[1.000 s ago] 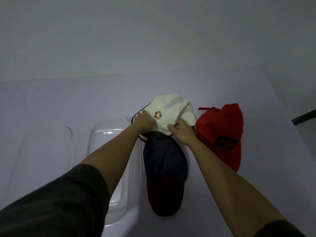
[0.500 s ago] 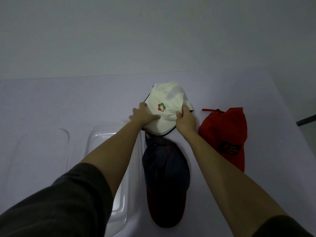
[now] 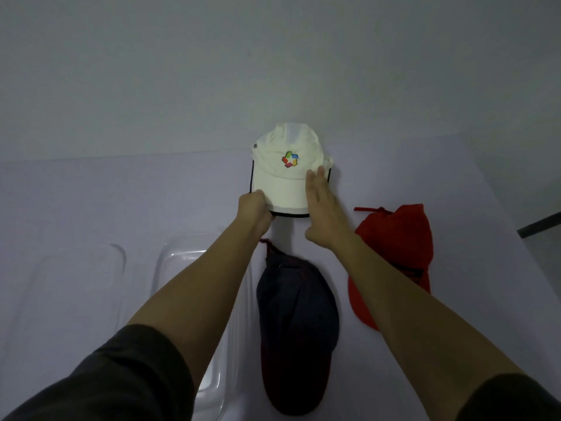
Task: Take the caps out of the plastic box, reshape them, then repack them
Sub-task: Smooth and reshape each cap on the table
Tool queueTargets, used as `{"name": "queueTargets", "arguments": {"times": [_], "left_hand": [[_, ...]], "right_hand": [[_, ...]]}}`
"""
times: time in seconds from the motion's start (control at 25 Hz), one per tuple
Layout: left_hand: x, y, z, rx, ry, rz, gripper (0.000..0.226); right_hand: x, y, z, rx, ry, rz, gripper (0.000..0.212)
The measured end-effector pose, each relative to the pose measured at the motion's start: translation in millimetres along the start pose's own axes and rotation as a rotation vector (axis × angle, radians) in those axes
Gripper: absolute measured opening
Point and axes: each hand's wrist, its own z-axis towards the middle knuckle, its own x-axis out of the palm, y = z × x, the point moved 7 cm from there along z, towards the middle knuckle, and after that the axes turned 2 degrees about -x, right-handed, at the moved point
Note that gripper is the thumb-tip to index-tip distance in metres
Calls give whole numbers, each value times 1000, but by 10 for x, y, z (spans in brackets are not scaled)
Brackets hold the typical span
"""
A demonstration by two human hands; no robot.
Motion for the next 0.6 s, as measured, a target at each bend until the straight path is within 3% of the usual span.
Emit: {"name": "queueTargets", "arguments": {"times": [0.2, 0.24, 0.32, 0.4, 0.44, 0.48, 0.6], "left_hand": [[137, 42, -236, 55, 34, -18, 18], [155, 3, -268, 103, 72, 30, 30], [171, -151, -274, 346, 149, 431, 66], [231, -188, -329, 759, 171, 1167, 90], [235, -124, -352, 919, 132, 1409, 95], [218, -113, -388, 988, 51, 1492, 91], [158, -131, -472, 1012, -128, 1420, 71]], "right_hand": [[-149, -6, 11, 142, -223, -105, 73], [-199, -12, -3, 130, -276, -119, 72], [-266, -21, -51, 67, -379, -120, 68], [-271, -4, -70, 4, -402, -139, 61], [-269, 46, -71, -31, -405, -152, 60], [-272, 115, -82, -52, -399, -156, 60], [-271, 190, -72, 20, -367, -74, 68]]}}
